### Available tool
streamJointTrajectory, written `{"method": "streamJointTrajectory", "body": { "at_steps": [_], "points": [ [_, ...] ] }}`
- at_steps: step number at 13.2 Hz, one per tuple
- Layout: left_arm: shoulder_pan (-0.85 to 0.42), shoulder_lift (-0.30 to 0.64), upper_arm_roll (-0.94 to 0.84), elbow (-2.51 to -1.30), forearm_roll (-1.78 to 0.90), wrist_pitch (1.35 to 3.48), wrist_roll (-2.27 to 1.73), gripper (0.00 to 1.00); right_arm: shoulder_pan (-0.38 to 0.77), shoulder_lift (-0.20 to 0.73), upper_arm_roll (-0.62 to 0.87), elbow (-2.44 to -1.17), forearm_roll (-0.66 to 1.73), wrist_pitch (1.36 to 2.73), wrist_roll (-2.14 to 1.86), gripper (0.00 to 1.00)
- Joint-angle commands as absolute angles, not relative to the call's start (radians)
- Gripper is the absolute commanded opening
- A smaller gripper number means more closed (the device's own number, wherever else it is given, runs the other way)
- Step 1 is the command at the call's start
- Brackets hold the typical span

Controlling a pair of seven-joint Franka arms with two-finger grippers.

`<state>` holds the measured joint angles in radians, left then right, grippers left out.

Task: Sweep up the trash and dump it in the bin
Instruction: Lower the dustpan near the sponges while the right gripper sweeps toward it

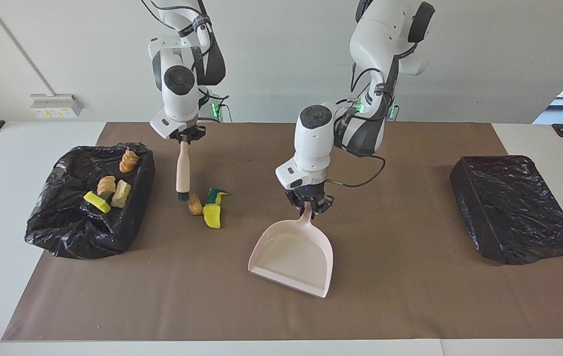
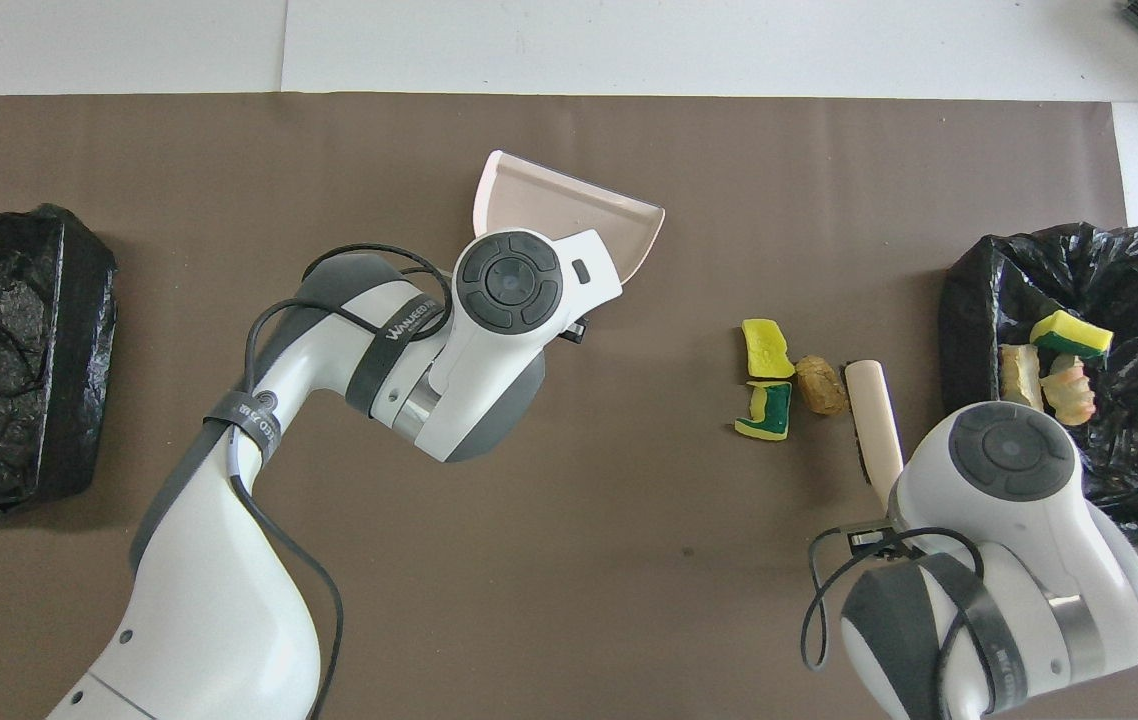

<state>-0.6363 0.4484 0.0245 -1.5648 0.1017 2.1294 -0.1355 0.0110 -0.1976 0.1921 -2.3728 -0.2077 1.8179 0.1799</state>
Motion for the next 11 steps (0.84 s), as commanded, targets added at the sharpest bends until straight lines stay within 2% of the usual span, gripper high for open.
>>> {"method": "streamJointTrajectory", "body": {
  "at_steps": [1,6,9,11],
  "points": [
    [-0.601,0.342,0.02,-1.647,0.121,2.054,0.096,0.0,-0.002,-0.079,0.209,-2.274,-0.287,1.804,0.167,0.0],
    [-0.571,0.31,0.018,-1.716,0.12,2.036,0.496,0.0,-0.006,0.031,0.21,-2.178,-0.255,1.781,0.163,0.0],
    [-0.58,0.284,0.018,-1.779,0.12,2.1,0.765,0.0,0.014,0.054,0.212,-2.16,-0.109,1.74,0.158,0.0],
    [-0.583,0.258,0.02,-1.831,0.121,2.121,0.778,0.0,0.014,0.103,0.212,-2.048,0.024,1.625,0.16,0.0]
  ]
}}
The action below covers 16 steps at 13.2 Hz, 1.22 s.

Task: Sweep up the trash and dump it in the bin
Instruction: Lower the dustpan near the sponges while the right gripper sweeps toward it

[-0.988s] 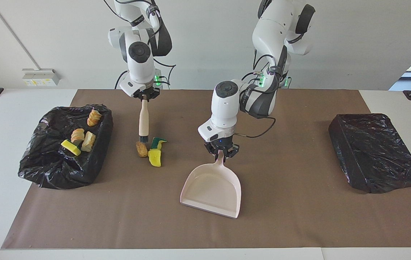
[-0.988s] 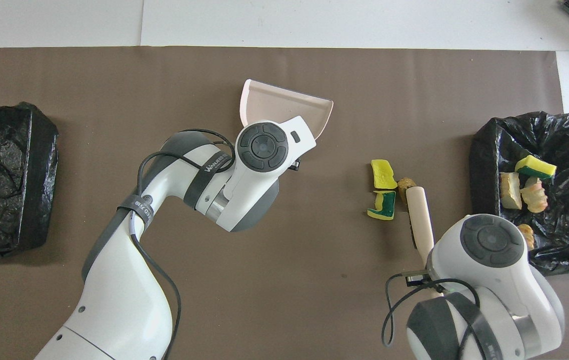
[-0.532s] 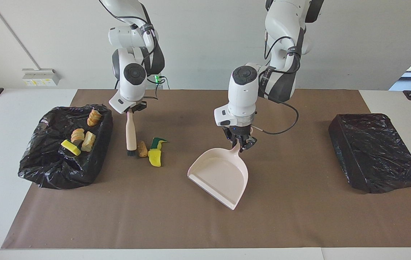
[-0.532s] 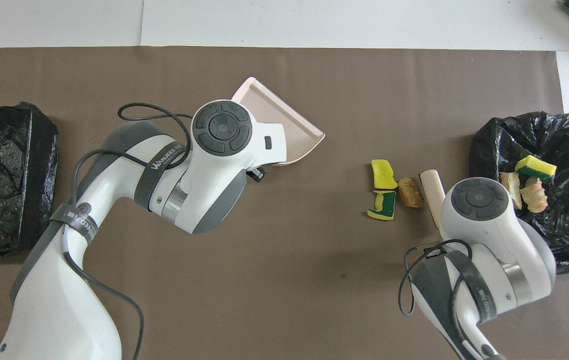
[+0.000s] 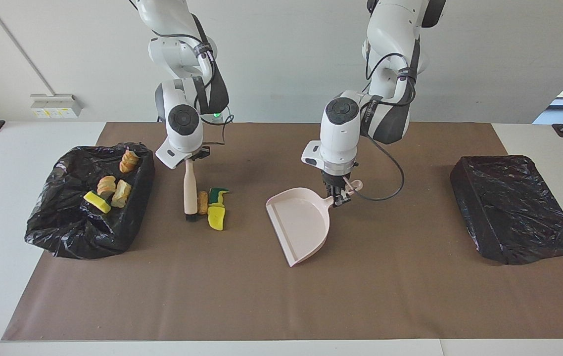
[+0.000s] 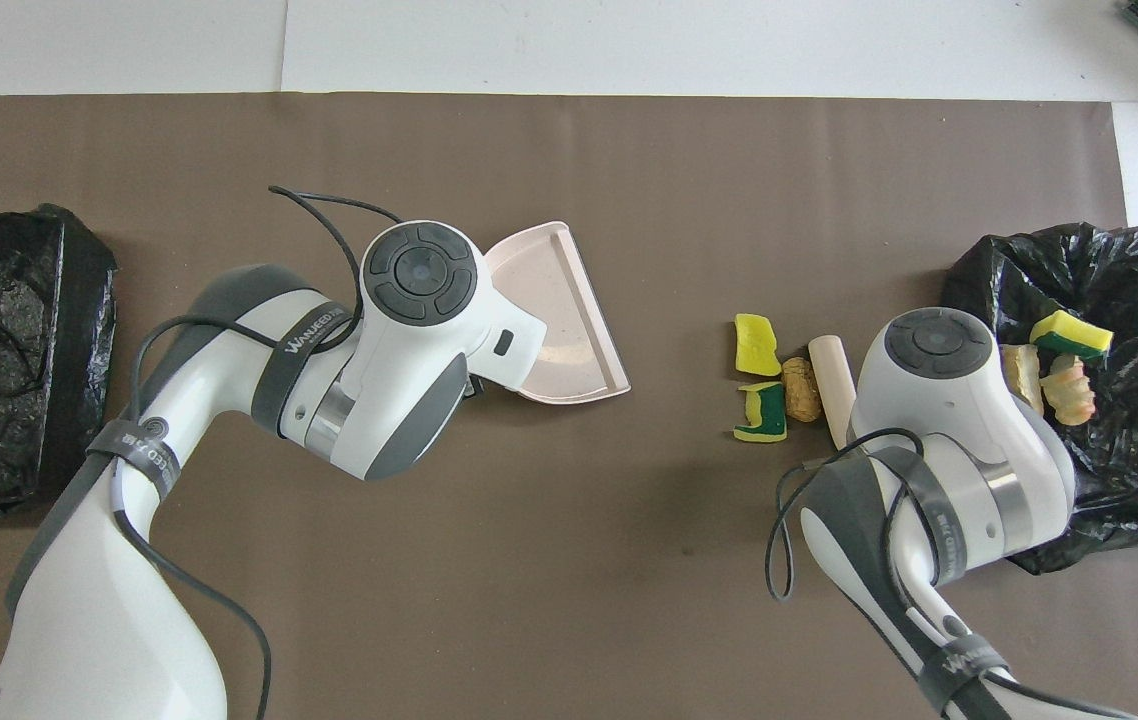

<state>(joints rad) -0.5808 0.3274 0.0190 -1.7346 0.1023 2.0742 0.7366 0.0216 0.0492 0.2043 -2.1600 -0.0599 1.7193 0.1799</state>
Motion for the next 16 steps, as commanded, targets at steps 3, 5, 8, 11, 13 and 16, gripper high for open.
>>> {"method": "streamJointTrajectory", "body": {
  "at_steps": [3,5,8,11,13,16],
  "points": [
    [-0.584,0.241,0.018,-1.87,0.121,2.154,0.791,0.0,0.044,0.109,0.218,-1.999,0.035,1.559,0.169,0.0],
    [-0.583,0.232,0.018,-1.888,0.121,2.163,0.799,0.0,0.012,0.063,0.215,-2.0,-0.016,1.507,0.164,0.0],
    [-0.584,0.229,0.018,-1.893,0.121,2.166,0.799,0.0,0.017,-0.023,0.219,-2.132,-0.12,1.537,0.259,0.0],
    [-0.583,0.229,0.018,-1.898,0.121,2.167,0.799,0.0,0.008,-0.052,0.221,-2.266,-0.098,1.749,0.264,0.0],
    [-0.583,0.229,0.018,-1.898,0.121,2.172,0.799,0.0,0.037,0.006,0.222,-2.255,-0.01,1.791,0.267,0.0],
    [-0.583,0.229,0.018,-1.898,0.121,2.175,0.798,0.0,0.127,0.093,0.224,-2.214,0.116,1.851,0.294,0.0]
  ]
}}
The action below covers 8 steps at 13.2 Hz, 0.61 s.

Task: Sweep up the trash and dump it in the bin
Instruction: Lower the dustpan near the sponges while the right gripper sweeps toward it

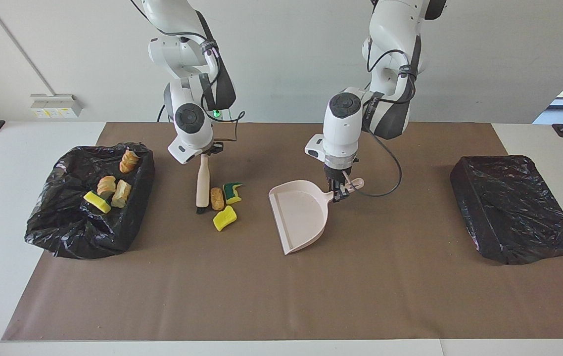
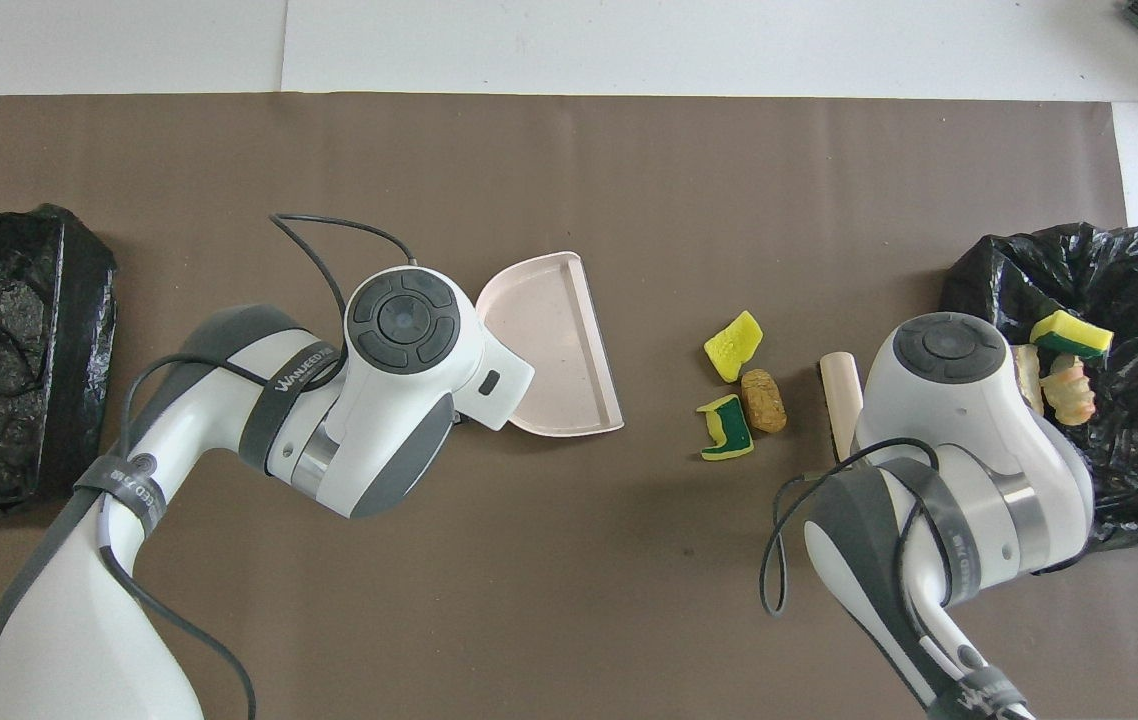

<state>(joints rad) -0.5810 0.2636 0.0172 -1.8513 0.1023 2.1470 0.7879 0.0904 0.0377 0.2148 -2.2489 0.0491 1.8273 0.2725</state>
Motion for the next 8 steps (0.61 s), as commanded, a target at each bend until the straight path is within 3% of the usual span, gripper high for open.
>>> {"method": "streamJointTrajectory", "body": {
  "at_steps": [1,8],
  "points": [
    [-0.581,0.229,0.018,-1.898,0.121,2.175,0.798,0.0,0.155,0.115,0.224,-2.183,0.165,1.85,0.295,0.0],
    [-0.578,0.229,0.018,-1.899,0.121,2.184,0.798,0.0,0.273,0.176,0.225,-2.091,0.489,1.891,0.226,0.0]
  ]
}}
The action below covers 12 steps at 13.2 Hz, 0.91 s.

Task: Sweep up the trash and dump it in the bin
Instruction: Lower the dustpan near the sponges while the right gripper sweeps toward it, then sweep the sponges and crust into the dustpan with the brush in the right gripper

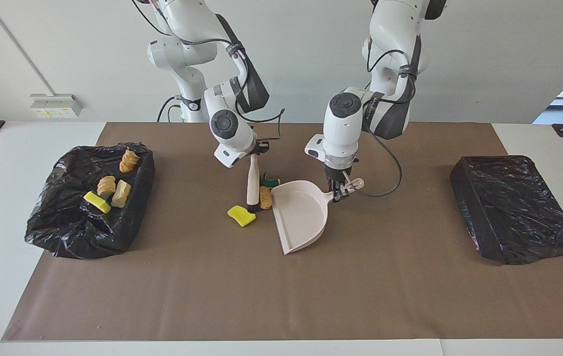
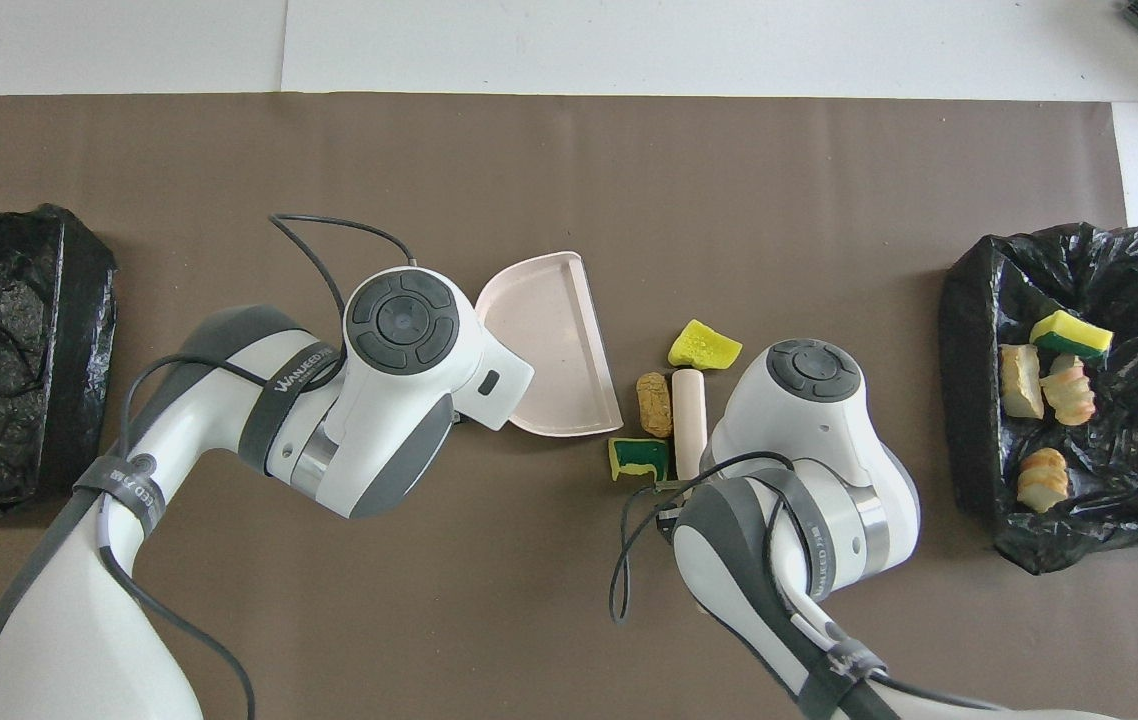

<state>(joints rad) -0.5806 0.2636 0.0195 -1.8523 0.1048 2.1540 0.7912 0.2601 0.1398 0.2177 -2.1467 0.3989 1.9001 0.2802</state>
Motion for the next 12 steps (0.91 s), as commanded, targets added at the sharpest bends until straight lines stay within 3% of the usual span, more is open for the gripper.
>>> {"method": "streamJointTrajectory", "body": {
  "at_steps": [1,7,12],
  "points": [
    [-0.577,0.229,0.018,-1.902,0.121,2.186,0.801,0.0,0.291,0.186,0.225,-2.048,0.52,1.884,0.216,0.0],
    [-0.568,0.229,0.018,-1.911,0.121,2.207,0.822,0.0,0.201,0.1,0.213,-1.85,0.324,1.525,0.221,0.0],
    [-0.523,0.187,0.026,-1.894,0.121,2.171,0.836,0.0,0.138,0.129,0.216,-1.842,-0.015,1.584,0.117,0.0]
  ]
}}
